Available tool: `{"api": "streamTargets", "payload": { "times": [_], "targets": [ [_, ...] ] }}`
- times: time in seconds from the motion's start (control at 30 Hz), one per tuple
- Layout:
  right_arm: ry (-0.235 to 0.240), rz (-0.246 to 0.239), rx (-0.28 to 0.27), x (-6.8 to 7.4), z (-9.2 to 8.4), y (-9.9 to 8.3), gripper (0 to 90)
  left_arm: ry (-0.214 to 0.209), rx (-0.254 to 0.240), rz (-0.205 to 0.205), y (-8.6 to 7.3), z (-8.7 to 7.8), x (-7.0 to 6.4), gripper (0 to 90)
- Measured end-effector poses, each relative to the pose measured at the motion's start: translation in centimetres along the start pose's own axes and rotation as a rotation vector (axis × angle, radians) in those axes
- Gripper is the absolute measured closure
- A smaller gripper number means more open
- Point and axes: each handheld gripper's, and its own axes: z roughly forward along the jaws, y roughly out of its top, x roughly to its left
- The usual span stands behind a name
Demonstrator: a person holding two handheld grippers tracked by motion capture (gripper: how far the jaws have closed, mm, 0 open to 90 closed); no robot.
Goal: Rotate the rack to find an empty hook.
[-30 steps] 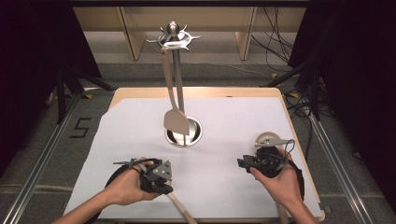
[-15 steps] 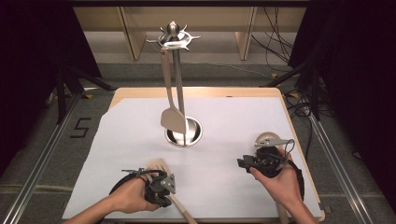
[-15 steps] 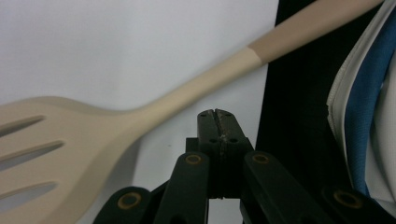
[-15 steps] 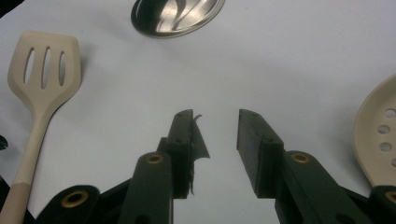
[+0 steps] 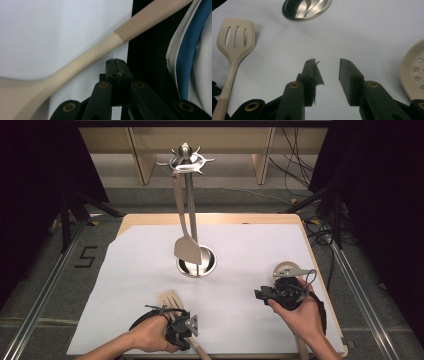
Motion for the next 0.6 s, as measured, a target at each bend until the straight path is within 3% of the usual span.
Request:
{"api": "streamTargets", "payload": {
  "times": [0.23,0.5,0.57,0.6],
  "targets": [
    [0.005,0.01,0.012,0.1,0.0,0.1,67.1,-0.006,0.013,-0.004,0.6,0.3,-0.2,89.2],
    [0.013,-0.001,-0.005,0.0,0.2,0.1,67.1,0.006,-0.039,-0.029,1.1,0.5,0.0,89.2],
    [0.013,-0.001,-0.006,0.0,0.2,0.1,67.2,0.01,-0.038,-0.019,1.3,0.5,0.1,89.2],
    [0.014,0.0,-0.004,0.0,0.1,0.1,67.2,0.007,-0.072,-0.055,1.5,0.7,0.0,89.2]
  ]
}}
